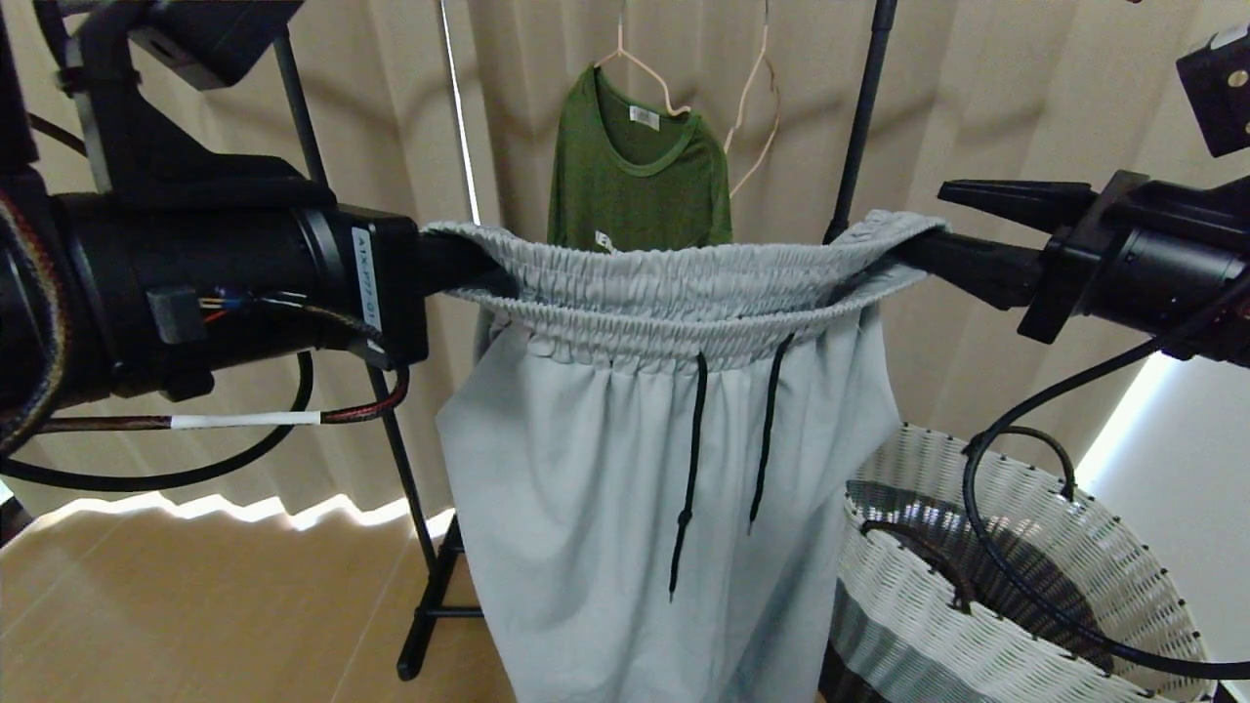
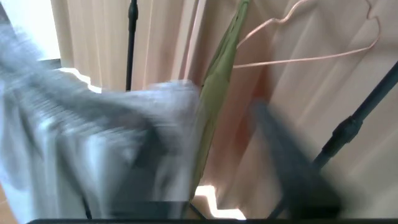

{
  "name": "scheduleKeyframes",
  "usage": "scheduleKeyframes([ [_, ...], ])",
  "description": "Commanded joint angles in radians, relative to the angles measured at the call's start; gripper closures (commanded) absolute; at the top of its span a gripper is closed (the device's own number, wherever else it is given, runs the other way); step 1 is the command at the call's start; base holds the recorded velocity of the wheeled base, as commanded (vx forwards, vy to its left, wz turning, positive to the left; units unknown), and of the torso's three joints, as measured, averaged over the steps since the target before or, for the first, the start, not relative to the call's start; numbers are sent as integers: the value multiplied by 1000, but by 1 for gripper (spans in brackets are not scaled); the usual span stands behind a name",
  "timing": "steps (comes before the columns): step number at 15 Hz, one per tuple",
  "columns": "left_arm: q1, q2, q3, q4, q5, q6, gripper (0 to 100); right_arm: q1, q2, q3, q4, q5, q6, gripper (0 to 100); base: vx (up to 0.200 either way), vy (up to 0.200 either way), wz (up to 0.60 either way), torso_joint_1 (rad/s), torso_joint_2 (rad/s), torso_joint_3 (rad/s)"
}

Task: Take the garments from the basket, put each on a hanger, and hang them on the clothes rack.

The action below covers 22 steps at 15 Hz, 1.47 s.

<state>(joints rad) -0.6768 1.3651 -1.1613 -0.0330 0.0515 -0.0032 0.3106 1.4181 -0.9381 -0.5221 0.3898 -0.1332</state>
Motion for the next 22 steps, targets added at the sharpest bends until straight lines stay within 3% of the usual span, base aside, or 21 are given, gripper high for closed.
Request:
scheduleKeyframes([
  [1, 14, 5, 0, -1, 2, 12, 100, 1, -13, 24, 4, 1, 0, 0, 0, 0, 0, 0, 0, 0],
  [2, 83, 9, 8, -1, 4, 51, 100, 1, -42, 67, 2, 4, 1, 0, 0, 0, 0, 0, 0, 0],
  [6, 192, 46, 46, -61, 4, 68, 100, 7, -123, 154, -4, 14, 4, 0, 0, 0, 0, 0, 0, 0],
  [10, 197, 51, 106, -114, 21, 68, 100, 7, -176, 197, -1, 70, 21, 0, 0, 0, 0, 0, 0, 0],
  [16, 224, -1, 186, -120, 48, 77, 100, -16, -205, 298, 4, 52, 20, 0, 0, 0, 0, 0, 0, 0],
  [18, 330, -138, 330, -120, 60, 163, 100, -108, -228, 377, 2, -45, -129, 0, 0, 0, 0, 0, 0, 0],
  [19, 384, -201, 397, -120, 59, 190, 100, -134, -246, 417, -2, -131, -186, 0, 0, 0, 0, 0, 0, 0],
  [21, 471, -333, 532, -123, 53, 209, 100, -147, -275, 510, -55, -318, -226, 0, 0, 0, 0, 0, 0, 0],
  [22, 494, -389, 589, -123, 51, 204, 100, -148, -284, 552, -107, -362, -224, 0, 0, 0, 0, 0, 0, 0],
])
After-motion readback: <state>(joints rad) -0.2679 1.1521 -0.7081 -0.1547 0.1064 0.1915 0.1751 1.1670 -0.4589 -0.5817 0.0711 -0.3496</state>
